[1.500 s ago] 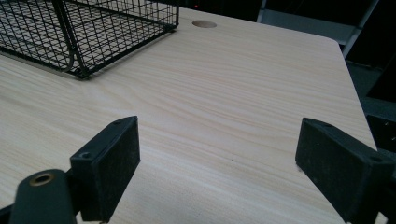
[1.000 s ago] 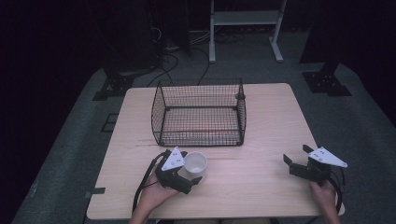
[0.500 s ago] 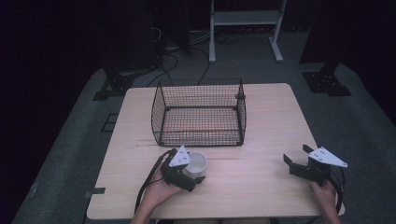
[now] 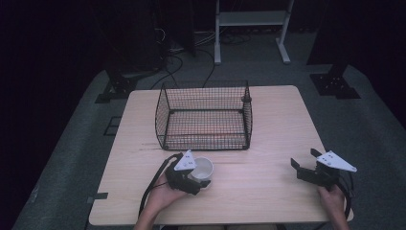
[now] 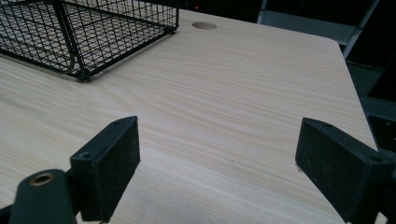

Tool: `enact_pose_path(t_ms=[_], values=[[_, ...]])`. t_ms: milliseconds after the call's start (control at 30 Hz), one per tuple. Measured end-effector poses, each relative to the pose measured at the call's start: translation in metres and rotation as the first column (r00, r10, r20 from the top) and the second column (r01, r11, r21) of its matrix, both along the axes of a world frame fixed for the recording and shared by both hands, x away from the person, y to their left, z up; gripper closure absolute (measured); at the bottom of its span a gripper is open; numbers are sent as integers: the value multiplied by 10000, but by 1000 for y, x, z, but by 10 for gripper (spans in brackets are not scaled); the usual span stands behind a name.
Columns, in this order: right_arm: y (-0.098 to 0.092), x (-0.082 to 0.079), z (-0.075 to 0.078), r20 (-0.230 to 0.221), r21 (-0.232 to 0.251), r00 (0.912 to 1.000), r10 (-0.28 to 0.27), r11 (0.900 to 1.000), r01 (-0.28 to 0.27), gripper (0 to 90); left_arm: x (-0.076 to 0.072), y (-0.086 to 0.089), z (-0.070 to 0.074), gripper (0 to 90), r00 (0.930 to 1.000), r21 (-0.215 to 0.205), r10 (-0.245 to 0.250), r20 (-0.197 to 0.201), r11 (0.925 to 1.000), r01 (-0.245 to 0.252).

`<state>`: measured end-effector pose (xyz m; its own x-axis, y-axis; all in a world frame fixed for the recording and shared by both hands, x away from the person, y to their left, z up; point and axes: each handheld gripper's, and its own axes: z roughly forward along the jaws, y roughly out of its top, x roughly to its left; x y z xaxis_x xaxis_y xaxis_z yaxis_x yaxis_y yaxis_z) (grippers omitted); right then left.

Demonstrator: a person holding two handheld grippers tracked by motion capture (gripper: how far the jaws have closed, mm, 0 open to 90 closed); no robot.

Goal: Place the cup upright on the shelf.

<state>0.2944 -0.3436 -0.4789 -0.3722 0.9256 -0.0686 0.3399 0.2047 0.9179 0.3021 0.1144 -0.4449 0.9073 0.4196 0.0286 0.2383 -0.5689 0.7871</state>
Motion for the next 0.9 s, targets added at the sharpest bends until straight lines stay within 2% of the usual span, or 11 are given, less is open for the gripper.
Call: enact_pose_path(t_ms=[100,333,367,500,900], values=[[0,0,0,5,20,10000,-23,10000,23,131,0,-2,4,208,9999,28,-107,80,9999,107],[0,0,0,10,24,10000,-51,10000,51,131,3,1,18,208,9991,-292,-143,407,9995,155],[-1,0,0,10,43,10000,-53,10000,53,131,4,2,21,208,9986,-438,-213,486,9988,235],[-1,0,0,9,53,10000,-60,10000,60,131,5,4,26,208,9986,-586,-264,456,9979,291],[-1,0,0,-1,97,10000,-97,9999,97,131,8,5,34,209,9973,-504,-661,306,9964,676]])
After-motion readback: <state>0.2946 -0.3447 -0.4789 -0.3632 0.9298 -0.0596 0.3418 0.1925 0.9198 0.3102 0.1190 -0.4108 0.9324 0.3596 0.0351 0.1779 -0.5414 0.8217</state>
